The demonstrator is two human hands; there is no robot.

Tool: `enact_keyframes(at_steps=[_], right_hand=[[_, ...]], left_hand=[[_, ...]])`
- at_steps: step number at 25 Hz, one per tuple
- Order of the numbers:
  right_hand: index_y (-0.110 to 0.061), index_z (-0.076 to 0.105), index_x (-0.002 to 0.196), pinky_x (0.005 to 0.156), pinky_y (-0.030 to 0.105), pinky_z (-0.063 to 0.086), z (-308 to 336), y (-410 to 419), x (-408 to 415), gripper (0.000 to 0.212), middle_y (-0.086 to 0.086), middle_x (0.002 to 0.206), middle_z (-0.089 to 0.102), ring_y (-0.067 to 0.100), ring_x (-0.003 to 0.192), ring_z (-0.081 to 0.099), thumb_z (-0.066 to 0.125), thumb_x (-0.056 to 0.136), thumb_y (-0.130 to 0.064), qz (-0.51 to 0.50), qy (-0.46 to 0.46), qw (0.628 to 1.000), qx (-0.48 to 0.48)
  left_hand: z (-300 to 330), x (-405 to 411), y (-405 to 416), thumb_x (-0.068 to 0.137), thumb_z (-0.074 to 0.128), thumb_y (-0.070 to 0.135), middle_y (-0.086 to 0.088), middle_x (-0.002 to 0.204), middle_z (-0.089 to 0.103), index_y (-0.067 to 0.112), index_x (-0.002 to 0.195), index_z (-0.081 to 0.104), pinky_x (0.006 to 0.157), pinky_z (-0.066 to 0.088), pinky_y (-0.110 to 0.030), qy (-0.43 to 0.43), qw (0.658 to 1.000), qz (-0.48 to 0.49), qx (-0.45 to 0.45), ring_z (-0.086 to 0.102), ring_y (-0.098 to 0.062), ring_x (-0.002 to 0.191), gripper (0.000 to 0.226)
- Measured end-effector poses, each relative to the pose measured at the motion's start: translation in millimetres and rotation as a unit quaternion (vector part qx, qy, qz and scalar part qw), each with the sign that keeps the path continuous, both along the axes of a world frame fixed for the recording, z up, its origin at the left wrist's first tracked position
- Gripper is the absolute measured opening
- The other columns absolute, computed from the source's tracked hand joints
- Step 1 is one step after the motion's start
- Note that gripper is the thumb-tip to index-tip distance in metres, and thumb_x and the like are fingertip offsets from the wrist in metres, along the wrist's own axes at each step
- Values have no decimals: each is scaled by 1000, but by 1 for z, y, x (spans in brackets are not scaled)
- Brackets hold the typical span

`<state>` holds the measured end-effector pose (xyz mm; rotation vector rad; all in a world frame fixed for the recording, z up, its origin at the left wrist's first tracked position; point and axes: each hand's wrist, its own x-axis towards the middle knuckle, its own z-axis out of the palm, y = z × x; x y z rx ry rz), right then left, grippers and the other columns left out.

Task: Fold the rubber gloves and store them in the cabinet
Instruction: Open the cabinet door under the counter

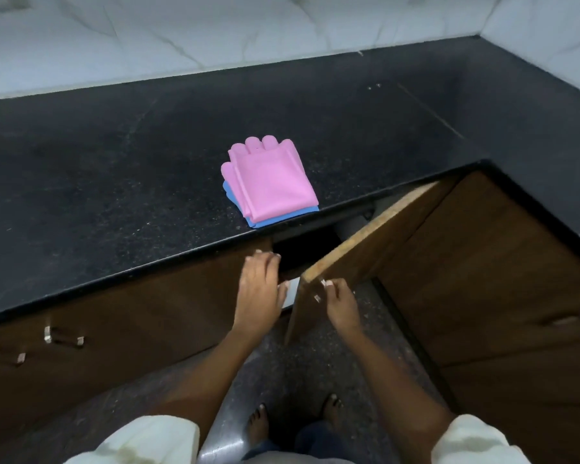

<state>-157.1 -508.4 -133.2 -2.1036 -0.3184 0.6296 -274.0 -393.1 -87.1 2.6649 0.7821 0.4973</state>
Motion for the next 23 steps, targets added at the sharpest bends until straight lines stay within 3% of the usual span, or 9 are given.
enact_keyframes(at_steps=[3, 5, 7, 11, 15, 17, 19, 21, 23], right_hand=[[-17, 57, 97, 85, 38, 44, -5, -63, -1, 33, 10, 103, 63, 25, 101, 58, 33, 98, -40, -67, -8, 998, -20], [-20, 58, 103, 89, 39, 43, -4, -103, 7, 41, 8, 111, 62, 25, 109, 55, 28, 97, -47, -79, -16, 995, -54], [-21, 57, 117, 96, 41, 41, 1, -145, 20, 48, 9, 123, 60, 26, 120, 50, 24, 97, -49, -79, -41, 991, -105], [-26, 61, 104, 75, 32, 37, 17, -217, 57, 47, 7, 98, 64, 22, 98, 55, 19, 98, -48, -39, -86, 985, -147], [-22, 64, 99, 84, 39, 44, 27, -281, 105, 57, 5, 93, 63, 21, 95, 58, 17, 96, -54, -32, -48, 986, -157], [-17, 66, 101, 89, 42, 45, 36, -310, 141, 65, 4, 95, 64, 20, 95, 60, 19, 93, -60, -53, 48, 992, -102], [-18, 63, 107, 88, 38, 48, 47, -332, 177, 54, 4, 106, 66, 17, 96, 62, 32, 91, -60, -28, 115, 990, -77], [-20, 55, 105, 73, 32, 48, 50, -348, 205, 32, 2, 106, 65, 15, 88, 61, 47, 90, -48, 32, 53, 987, -148], [-18, 48, 102, 63, 30, 42, 42, -358, 221, 22, 5, 101, 65, 19, 81, 60, 55, 88, -33, 14, -93, 968, -233]], left_hand=[[1, 28, -36, 89, 53, 7, -18, 139, 48, 6, 132, 47, 111, 35, -48, -10, 983, -173, -63, 46, -33, 129, 44], [5, 58, -50, 88, 45, -2, -13, 150, 36, 13, 139, 41, 116, 20, -38, 3, 965, -259, -38, 32, -30, 139, 53], [6, 90, -72, 83, 46, -9, -5, 158, 20, 23, 144, 29, 118, 6, -38, 53, 934, -353, 21, 13, -26, 146, 71], [-2, 144, -133, 81, 47, -12, 2, 161, 2, 31, 148, 10, 113, -12, -44, 132, 866, -470, 113, -7, -26, 147, 87], [-14, 193, -196, 81, 47, -13, 5, 160, -3, 33, 147, 1, 107, -19, -47, 144, 867, -463, 112, -18, -20, 142, 93], [-20, 217, -227, 80, 50, -12, 4, 160, -2, 33, 147, 0, 105, -24, -49, 144, 876, -448, 107, -22, -18, 138, 95], [-23, 239, -260, 82, 52, -7, 2, 161, 0, 32, 148, 1, 101, -31, -46, 141, 889, -425, 100, -18, -19, 141, 92], [-20, 268, -293, 85, 53, 0, 0, 161, 2, 30, 148, 3, 102, -30, -47, 139, 902, -399, 89, -8, -24, 147, 86], [-16, 294, -318, 87, 55, 6, -1, 161, 1, 29, 148, 3, 109, -19, -49, 145, 913, -372, 90, -4, -26, 147, 83]])
